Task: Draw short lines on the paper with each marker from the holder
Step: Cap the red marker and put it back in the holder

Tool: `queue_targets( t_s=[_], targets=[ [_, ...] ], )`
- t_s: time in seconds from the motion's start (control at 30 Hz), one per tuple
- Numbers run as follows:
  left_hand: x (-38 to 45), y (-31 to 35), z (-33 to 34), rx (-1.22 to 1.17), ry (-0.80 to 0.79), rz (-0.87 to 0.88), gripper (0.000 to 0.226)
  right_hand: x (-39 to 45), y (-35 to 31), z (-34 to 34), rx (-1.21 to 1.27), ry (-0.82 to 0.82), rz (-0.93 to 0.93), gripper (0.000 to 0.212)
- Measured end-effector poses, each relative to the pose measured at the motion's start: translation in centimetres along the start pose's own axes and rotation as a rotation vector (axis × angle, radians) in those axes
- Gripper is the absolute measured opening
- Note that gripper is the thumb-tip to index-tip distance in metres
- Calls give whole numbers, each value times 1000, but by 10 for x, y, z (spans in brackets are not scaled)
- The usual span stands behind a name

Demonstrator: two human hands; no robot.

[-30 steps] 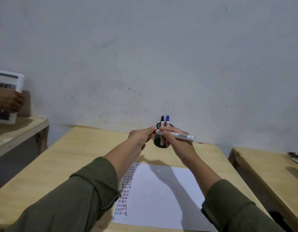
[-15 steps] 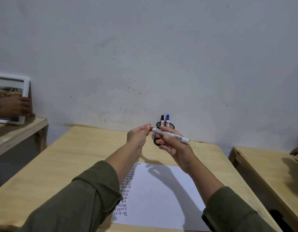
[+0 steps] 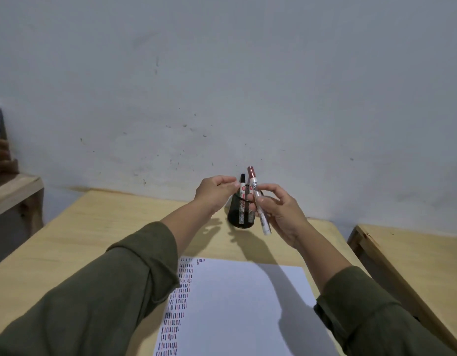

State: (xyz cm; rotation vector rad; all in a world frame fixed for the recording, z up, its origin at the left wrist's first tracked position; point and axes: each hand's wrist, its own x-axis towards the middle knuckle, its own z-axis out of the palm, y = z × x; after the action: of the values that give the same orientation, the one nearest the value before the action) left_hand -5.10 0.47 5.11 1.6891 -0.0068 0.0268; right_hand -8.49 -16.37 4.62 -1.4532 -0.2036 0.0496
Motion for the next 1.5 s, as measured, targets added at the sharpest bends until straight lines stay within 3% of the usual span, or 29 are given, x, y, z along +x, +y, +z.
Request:
queue_targets(
  t_s=[0.2, 0.33, 0.97, 1.23, 1.5],
  targets=[
    [31, -8, 8, 306, -35, 82, 42, 47, -11, -11, -172, 119, -89, 87],
    [47, -17, 13, 425, -31, 89, 45, 75, -11, -14, -339, 178, -135, 95],
    [69, -44, 22, 501, -20, 117, 45, 119, 25, -15, -686, 270, -226, 81],
    [76, -51, 21, 496, 14, 134, 40, 121, 40, -21, -837, 197, -168, 74],
    [75, -49, 16, 455, -1, 92, 48, 126, 48, -18, -953, 173, -196, 68]
  ],
)
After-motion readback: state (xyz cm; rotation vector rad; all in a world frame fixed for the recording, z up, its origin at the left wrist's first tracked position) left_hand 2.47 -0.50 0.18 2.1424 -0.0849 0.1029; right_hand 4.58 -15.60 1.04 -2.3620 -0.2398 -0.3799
